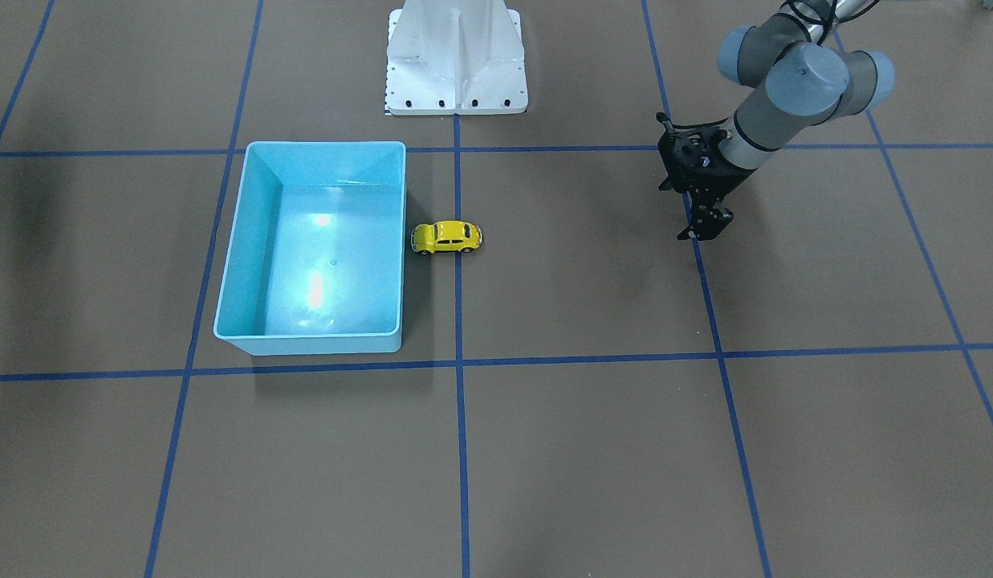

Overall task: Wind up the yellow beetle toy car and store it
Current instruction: 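Withdraw the left arm away from the table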

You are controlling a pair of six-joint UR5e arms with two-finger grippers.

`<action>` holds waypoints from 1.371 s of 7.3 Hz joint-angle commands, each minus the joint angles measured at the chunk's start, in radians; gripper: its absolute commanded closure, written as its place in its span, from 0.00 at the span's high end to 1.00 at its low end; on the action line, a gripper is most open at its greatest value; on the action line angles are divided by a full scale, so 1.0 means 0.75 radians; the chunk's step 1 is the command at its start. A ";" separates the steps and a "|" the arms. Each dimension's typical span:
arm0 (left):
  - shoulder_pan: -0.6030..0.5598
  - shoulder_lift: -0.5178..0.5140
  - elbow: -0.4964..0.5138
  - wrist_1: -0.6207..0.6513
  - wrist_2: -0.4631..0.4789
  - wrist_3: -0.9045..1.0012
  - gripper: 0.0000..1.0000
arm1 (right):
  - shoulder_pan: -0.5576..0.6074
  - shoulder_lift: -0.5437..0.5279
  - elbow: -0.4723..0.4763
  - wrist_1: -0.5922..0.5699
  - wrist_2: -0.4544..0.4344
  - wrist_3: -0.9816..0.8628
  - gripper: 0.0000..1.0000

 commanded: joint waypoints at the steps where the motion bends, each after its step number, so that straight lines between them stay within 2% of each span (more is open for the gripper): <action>1: -0.097 0.028 -0.049 0.014 0.003 -0.009 1.00 | -0.027 0.008 0.060 0.001 0.054 -0.010 1.00; 3: -0.269 0.038 -0.049 0.067 -0.050 -0.011 1.00 | -0.082 0.036 0.120 0.001 0.056 -0.012 1.00; 6: -0.525 -0.013 -0.061 0.332 -0.054 -0.009 1.00 | -0.215 0.179 0.181 -0.001 0.060 -0.012 1.00; 7: -0.602 -0.003 -0.061 0.420 -0.052 -0.011 1.00 | -0.258 0.273 0.177 -0.020 0.062 0.000 1.00; 8: -0.712 -0.007 -0.041 0.544 -0.054 -0.011 1.00 | -0.315 0.298 0.224 -0.020 0.073 0.000 1.00; 9: -0.797 -0.064 -0.032 0.793 -0.056 -0.011 1.00 | -0.407 0.316 0.281 -0.020 0.008 -0.002 1.00; 10: -0.874 -0.115 -0.010 0.975 -0.054 -0.009 1.00 | -0.474 0.410 0.278 -0.066 -0.009 0.000 1.00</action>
